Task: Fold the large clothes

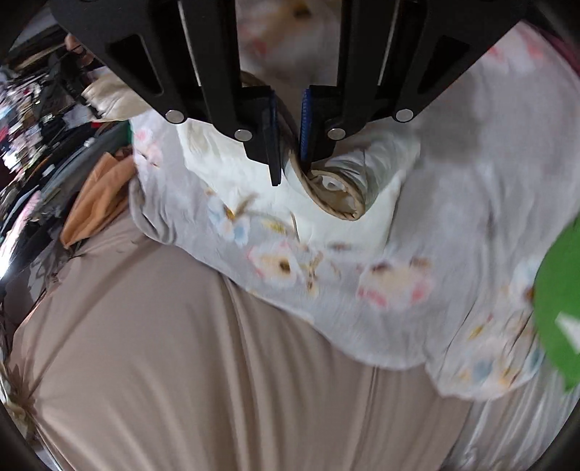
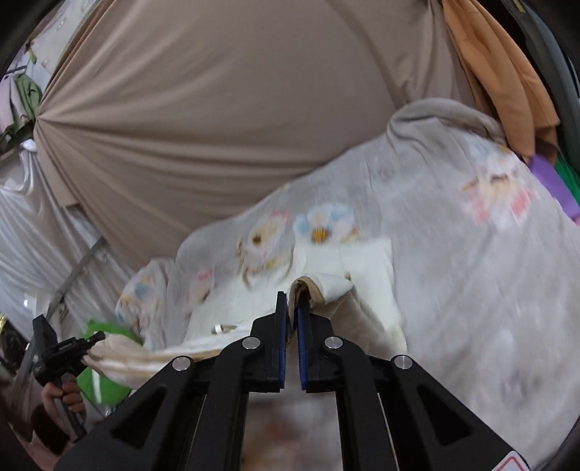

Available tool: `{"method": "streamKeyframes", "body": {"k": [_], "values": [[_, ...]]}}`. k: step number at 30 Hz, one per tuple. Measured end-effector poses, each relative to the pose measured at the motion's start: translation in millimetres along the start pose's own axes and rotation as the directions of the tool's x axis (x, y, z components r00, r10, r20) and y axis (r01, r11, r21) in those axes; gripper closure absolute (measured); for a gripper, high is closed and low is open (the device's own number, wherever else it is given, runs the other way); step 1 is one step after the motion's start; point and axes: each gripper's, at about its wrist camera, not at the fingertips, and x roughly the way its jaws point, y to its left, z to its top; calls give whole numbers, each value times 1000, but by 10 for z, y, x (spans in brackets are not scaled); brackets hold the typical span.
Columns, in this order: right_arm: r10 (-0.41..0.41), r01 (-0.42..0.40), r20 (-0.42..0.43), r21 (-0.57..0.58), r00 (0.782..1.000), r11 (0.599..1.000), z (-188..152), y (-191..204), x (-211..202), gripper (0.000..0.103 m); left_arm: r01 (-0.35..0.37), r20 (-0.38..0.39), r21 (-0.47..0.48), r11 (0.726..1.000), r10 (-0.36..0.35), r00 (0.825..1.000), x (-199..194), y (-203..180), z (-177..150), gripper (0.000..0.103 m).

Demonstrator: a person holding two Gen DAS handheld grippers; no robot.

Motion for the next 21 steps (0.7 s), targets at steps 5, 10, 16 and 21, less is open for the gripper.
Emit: {"method": "streamKeyframes", "body": {"k": [5,10,16,21], "values": [[-67,67,0,12,998,998,312,-105,1059,96,-123,-29,41,992,124,992,1184,35,467,94],[-130,137,-79,82,988,987,421,-463,1912,86,-225,-135,34,974,227,964,2161,370,464,84],[-149,139,81,119,985,983,535,-477,1758,64,-276,-28,-25,961,276,961,2206,464,500,43],[-123,124,29,-49,992,991,434,-70,1650,61,-243,115,74,967,234,966,1753,93,487,28]]}}
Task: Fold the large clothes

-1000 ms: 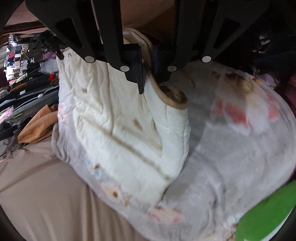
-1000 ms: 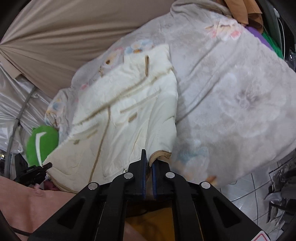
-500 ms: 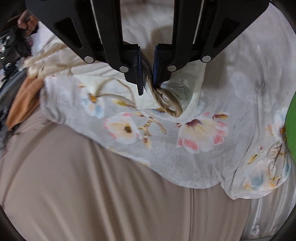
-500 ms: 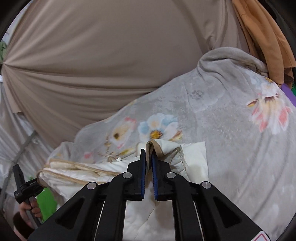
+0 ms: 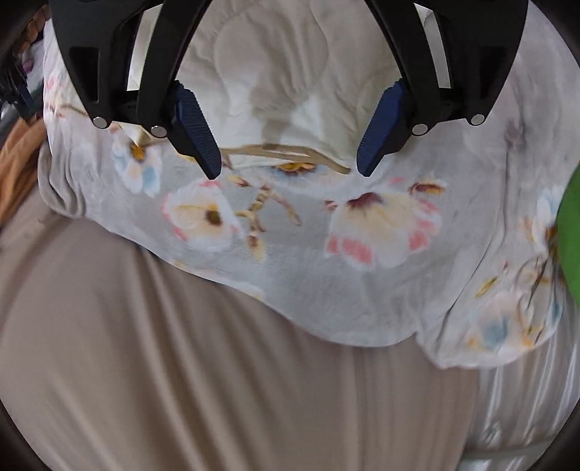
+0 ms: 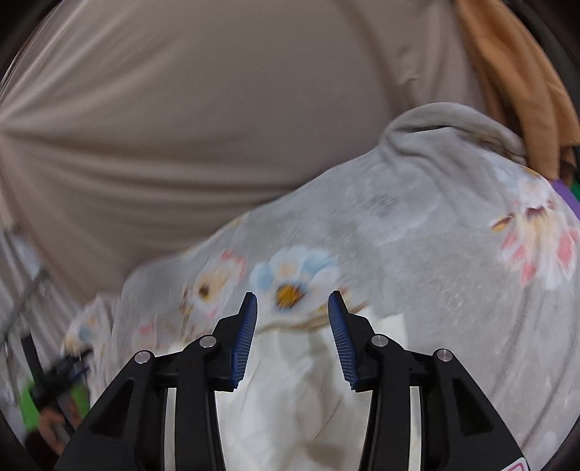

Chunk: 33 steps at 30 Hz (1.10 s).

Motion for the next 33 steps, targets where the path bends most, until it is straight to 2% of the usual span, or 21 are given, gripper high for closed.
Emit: {"method": "streamKeyframes", "body": {"k": [2,4,6,7,9,11,14,16,18,19,21,22,23,26,29,33], "values": [[47,-60,-120,-109,992,992,-290,375,201,68,52,-38,49,997,-50,998,35,-257,-156,28],[93,-133,-210,-182,973,974,-598,698,412,77,105,-116,124,987,-90,989,230,-570,-432,29],[122,-201,-300,-250,946,947,-895,954,658,86,97,-185,237,967,-54,981,504,-849,-768,32],[98,-199,-322,-298,942,933,-1012,1008,778,87,77,-206,273,959,-20,978,626,-896,-899,32],[42,-154,-317,-337,948,929,-1064,877,903,91,46,-202,301,953,17,979,770,-833,-1033,32],[16,-110,-301,-297,953,949,-951,560,956,103,29,-186,299,954,29,982,821,-662,-1008,31],[-76,27,-239,-201,968,979,-681,-70,910,103,-53,-149,302,952,102,983,879,-403,-888,30],[-141,114,-213,-131,967,985,-536,-432,870,103,-132,-132,275,952,173,976,967,-152,-780,30],[-183,171,-206,-77,961,982,-455,-675,832,103,-159,-139,236,959,195,971,1024,38,-666,30],[-195,184,-206,-71,959,980,-425,-692,815,103,-159,-145,217,963,193,971,1023,72,-596,30],[-220,207,-176,-91,959,974,-364,-564,786,95,-199,-109,225,954,228,968,977,21,-498,30],[-218,203,-150,-108,964,973,-331,-457,773,87,-220,-87,230,948,246,965,970,-20,-464,24],[-218,202,-136,-121,966,972,-302,-380,781,86,-236,-74,228,945,258,963,978,-55,-437,17],[-247,225,-144,-151,958,963,-300,-331,1002,85,-244,-95,219,945,269,958,1154,-76,-431,16],[-255,238,-185,-107,949,965,-372,-511,1227,92,-251,-129,206,946,280,951,1361,16,-506,14],[-271,254,-189,-112,944,961,-358,-472,1256,91,-255,-142,207,944,287,947,1474,43,-518,12]]}}
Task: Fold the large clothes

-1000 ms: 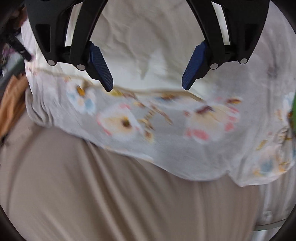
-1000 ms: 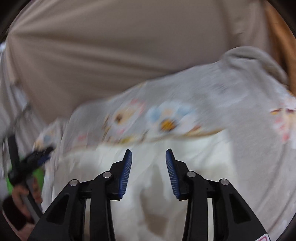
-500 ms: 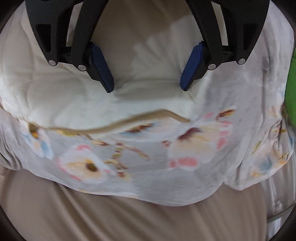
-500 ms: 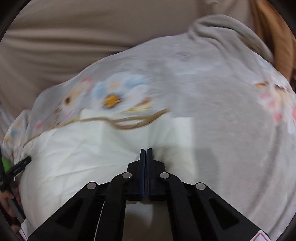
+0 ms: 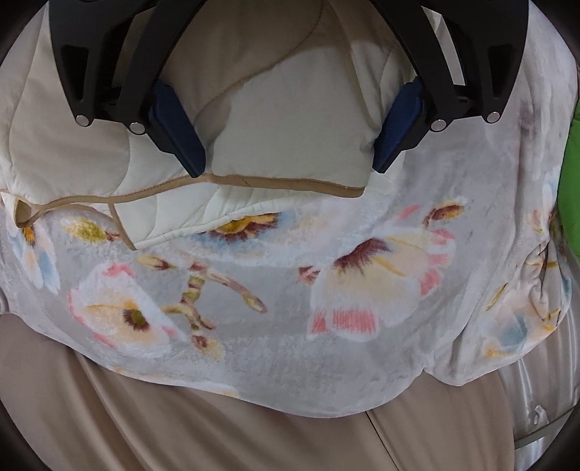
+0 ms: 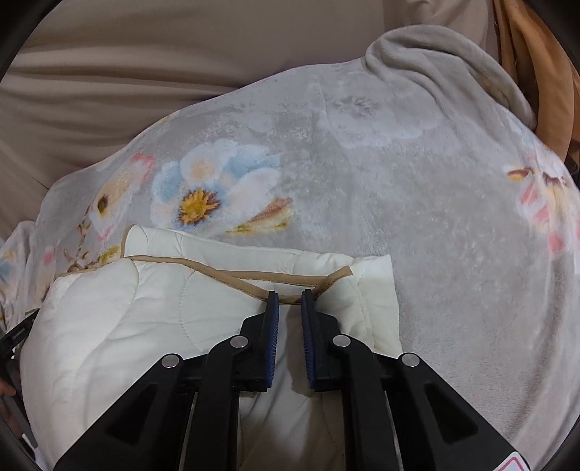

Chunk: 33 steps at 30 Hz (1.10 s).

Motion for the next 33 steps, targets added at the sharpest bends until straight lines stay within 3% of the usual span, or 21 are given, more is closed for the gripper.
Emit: {"method": "streamKeyframes", "body": {"k": [2,7,10,13,16,22,29,33], "values": [[2,-2,27,3,1000,1000,19,19,-60,89,-3,-3,2,1000,3,1000,30,-8,-19,11],[-26,25,-10,-19,1000,1000,-3,54,73,90,-22,-8,8,1000,22,1000,59,-37,-42,10],[0,0,25,7,1000,1000,47,107,-138,84,-38,1,18,999,38,999,-41,-42,-32,11],[-11,11,44,-2,999,1000,-20,120,-205,69,-38,21,14,999,37,999,-183,-38,-76,11],[-26,26,7,-21,1000,999,-108,100,-89,71,-37,28,-4,999,37,999,-306,-16,-141,11],[-2,3,69,-11,998,1000,-118,120,-668,71,-25,16,-46,999,26,1000,-657,164,-262,11],[97,-96,19,-73,995,993,-697,389,-1215,69,-8,-17,-42,999,7,1000,-1091,148,-529,11],[89,-97,-63,-139,994,986,-1028,637,-1087,67,2,-42,-35,999,-4,999,-1285,68,-693,11]]}}
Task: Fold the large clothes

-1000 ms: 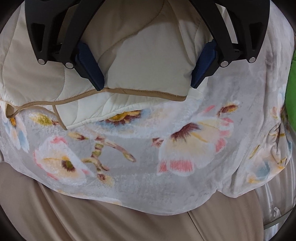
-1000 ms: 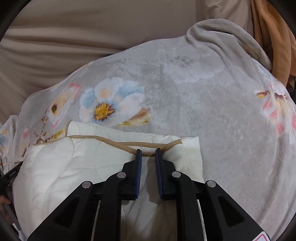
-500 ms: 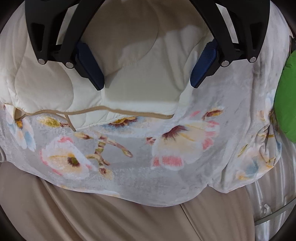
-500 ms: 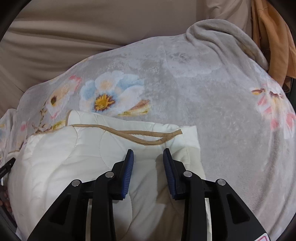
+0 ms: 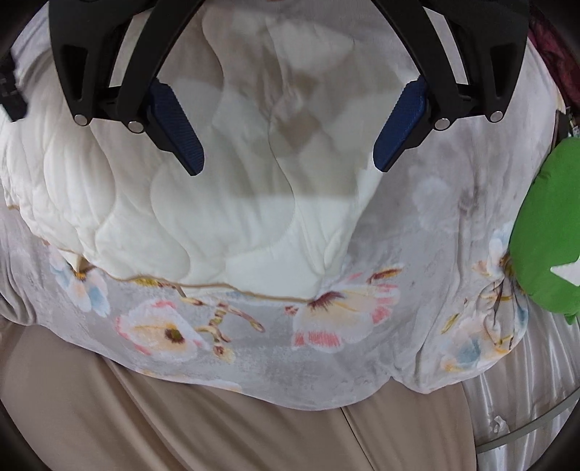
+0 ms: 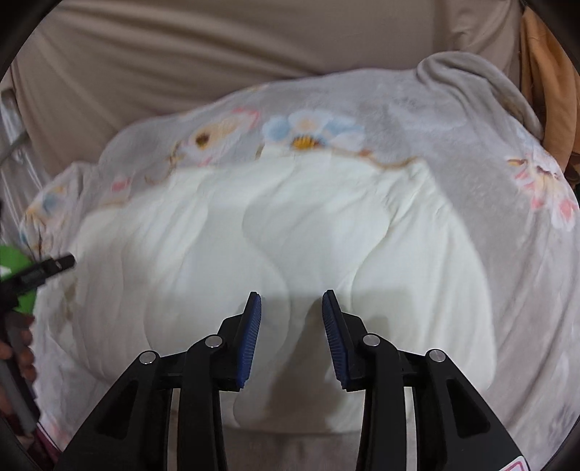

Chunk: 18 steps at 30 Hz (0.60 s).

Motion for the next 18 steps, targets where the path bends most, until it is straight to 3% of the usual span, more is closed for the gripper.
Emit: {"method": "streamKeyframes", "body": {"k": [7,13,18], "values": [[21,-20,34,-25,999,999,23,174,-125,64,28,58,38,999,-31,998,-348,-49,-109,8],[49,-47,36,-55,998,997,-25,379,-118,60,43,63,3,999,-43,997,-442,62,-109,8],[-30,29,-5,-145,1000,989,-192,518,193,55,23,51,-12,1000,-22,998,-413,187,-151,8]]}}
